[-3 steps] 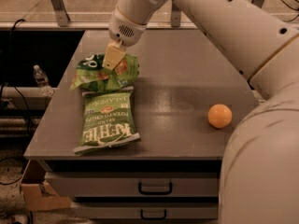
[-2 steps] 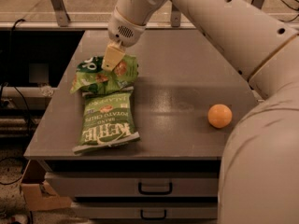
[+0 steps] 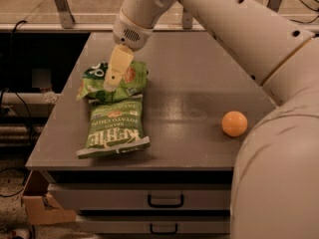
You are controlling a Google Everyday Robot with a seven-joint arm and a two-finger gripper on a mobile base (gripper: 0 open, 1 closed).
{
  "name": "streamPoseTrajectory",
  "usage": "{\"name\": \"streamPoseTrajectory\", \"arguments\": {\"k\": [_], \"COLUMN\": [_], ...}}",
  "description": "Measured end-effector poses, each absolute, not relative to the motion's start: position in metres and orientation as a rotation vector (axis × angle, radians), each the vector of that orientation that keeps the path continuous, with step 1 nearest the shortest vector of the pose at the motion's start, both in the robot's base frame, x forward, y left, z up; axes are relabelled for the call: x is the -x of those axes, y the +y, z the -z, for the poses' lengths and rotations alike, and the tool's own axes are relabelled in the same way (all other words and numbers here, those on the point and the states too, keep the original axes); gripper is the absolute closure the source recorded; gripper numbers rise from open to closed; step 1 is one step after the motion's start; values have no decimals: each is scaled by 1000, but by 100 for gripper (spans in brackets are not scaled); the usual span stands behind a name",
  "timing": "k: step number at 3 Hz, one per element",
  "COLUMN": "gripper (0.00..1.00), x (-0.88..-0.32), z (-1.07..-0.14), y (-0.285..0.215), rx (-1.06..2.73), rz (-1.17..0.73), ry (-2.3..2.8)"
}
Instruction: Move green rice chip bag near green jalapeno chip bag
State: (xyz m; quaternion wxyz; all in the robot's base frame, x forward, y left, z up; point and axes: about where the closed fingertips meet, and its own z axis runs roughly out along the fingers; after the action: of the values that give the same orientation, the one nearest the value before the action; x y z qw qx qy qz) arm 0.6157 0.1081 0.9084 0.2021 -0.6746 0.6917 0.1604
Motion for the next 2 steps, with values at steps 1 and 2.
{"name": "streamPoseTrajectory", "arguments": {"k": [1, 2], "gripper": [0, 0], "x": [-612, -607], "z": [-918, -939], "y": [102, 85], "rx": [1953, 2032], "rz": [-375, -261], "ry": [1903, 1842]}}
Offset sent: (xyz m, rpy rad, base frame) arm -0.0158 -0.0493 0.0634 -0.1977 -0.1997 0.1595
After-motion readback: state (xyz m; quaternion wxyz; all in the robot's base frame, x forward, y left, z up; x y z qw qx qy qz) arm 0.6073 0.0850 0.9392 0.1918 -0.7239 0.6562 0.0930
